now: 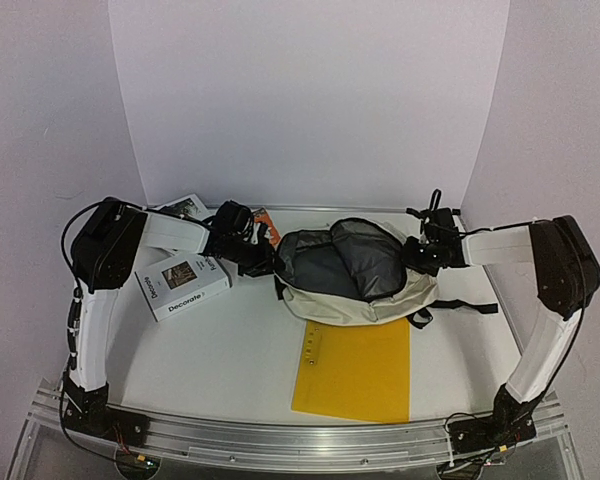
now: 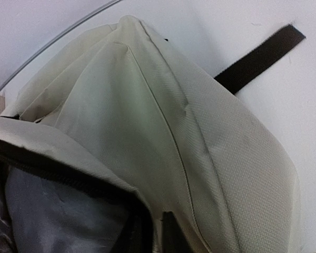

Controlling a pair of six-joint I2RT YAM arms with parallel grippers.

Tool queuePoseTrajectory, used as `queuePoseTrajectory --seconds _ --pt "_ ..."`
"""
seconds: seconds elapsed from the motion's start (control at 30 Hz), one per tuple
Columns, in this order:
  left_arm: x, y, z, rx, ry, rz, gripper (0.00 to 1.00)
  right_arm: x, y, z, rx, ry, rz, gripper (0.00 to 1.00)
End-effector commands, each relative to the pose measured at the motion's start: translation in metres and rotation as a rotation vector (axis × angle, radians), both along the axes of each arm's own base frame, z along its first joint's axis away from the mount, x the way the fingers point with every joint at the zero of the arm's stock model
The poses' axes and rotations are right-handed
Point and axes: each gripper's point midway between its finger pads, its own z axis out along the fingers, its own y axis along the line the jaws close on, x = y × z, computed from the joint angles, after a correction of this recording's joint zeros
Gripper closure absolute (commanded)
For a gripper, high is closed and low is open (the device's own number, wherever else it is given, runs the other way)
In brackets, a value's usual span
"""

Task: Pack the student bag
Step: Adjust the student bag at the center of the board.

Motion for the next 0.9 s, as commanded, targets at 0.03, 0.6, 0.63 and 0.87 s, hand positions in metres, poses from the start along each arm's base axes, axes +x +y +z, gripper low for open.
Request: queuePoseTrajectory --seconds 0.03,0.6,0.63,0.87 --pt "0.008 0.005 0.05 -0.023 -0.129 0.006 0.55 0.003 0.002 0.037 0.03 -0.079 0.046 0.68" --pt "-0.092 0.046 0.104 -0.126 -0.175 -0.003 0.09 -0.096 0.029 0.093 0.261 -0.017 0.249 0.16" --pt "-0.101 0.043 0.101 -0.12 -0.157 -0.009 0.09 -0.106 0.028 0.089 0.276 0.006 0.243 0.16" --pt "-0.155 0.006 0.087 -0.178 -0.026 -0.098 0.1 -0.167 0.038 0.06 0.383 0.129 0.234 0.24"
